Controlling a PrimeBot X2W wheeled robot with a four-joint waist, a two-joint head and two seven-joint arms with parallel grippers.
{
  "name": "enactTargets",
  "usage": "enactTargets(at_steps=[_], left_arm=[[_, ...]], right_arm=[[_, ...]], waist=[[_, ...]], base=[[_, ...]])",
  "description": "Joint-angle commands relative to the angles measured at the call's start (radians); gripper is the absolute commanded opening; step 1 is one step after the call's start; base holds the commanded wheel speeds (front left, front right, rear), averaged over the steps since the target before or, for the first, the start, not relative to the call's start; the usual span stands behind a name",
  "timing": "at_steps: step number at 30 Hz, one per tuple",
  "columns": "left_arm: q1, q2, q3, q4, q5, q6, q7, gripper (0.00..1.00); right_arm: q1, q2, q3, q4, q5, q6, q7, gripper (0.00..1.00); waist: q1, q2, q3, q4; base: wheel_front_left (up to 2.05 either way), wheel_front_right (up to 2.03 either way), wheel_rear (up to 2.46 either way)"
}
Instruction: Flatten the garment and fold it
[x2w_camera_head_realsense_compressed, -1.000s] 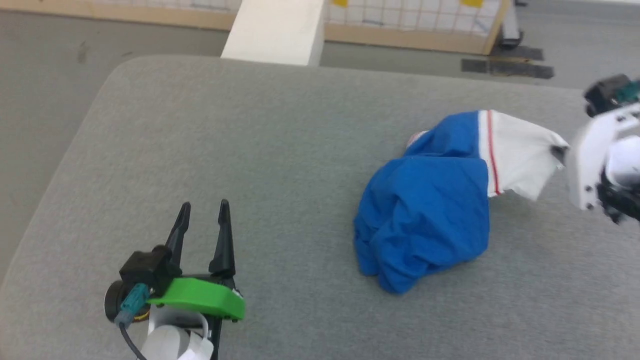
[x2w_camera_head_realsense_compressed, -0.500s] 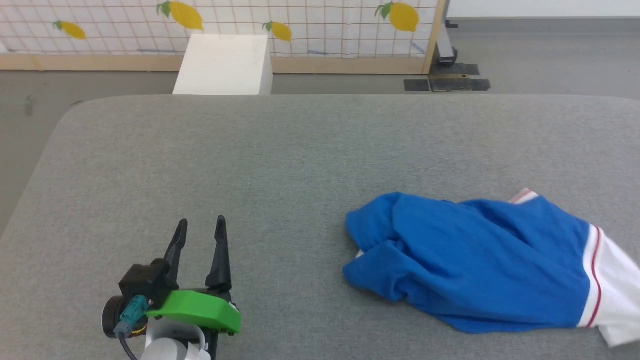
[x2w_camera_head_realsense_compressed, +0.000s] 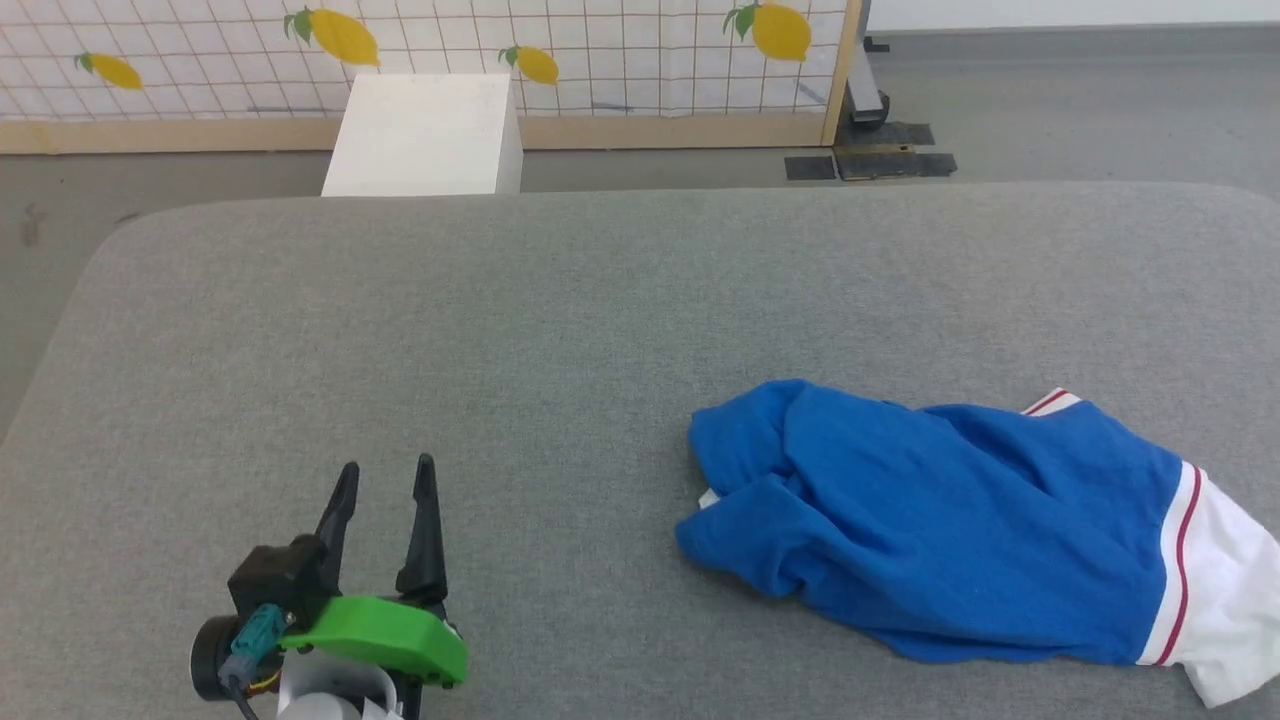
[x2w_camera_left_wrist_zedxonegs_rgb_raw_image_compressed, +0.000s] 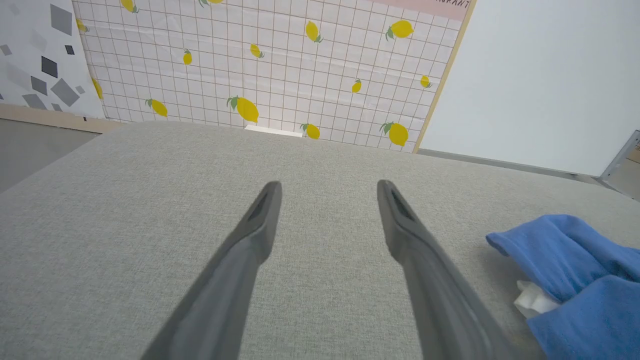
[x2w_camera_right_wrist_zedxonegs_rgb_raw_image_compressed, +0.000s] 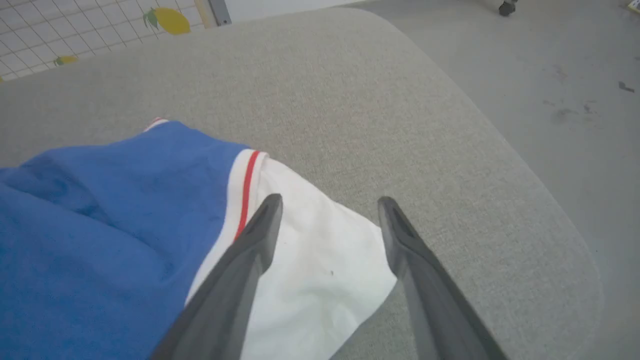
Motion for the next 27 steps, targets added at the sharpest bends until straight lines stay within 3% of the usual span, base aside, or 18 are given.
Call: enactTargets(at_steps=[1,6,12,19,27], left_arm=[[0.02,0.009,0.003,0.004,-0.002,0.004,-0.001,1.0],[0.033,0.014,-0.001,0.013,-0.008,0.005,0.005,1.0],[0.042,0.023,-0.004,0.023,-0.012,0.006,0.011,1.0],[0.043,0.027,-0.017,0.029,-0.013,0.006,0.021,1.0],[-0.051,0.029,-0.088,0.061,-0.005,-0.037,0.073,1.0]], right_arm=[[0.016,0.032,-0.009,-0.039,-0.041,-0.001,-0.041,1.0],[0.041,0.136,0.018,-0.207,-0.168,-0.001,-0.136,1.0],[0.099,0.232,0.113,-0.408,-0.229,-0.001,-0.146,1.0],[0.201,0.285,0.229,-0.608,-0.283,-0.001,-0.092,1.0],[0.259,0.3,0.319,-0.733,-0.283,-0.001,-0.044,1.0]], waist=[[0.0,0.012,-0.009,-0.002],[0.0,0.012,-0.027,0.001],[0.0,0.012,-0.043,0.002],[0.0,0.012,-0.049,-0.012],[0.0,0.012,-0.024,-0.062]], base=[[0.0,0.0,0.0],[0.0,0.0,0.0],[0.0,0.0,0.0],[0.0,0.0,0.0],[0.0,0.0,0.0]])
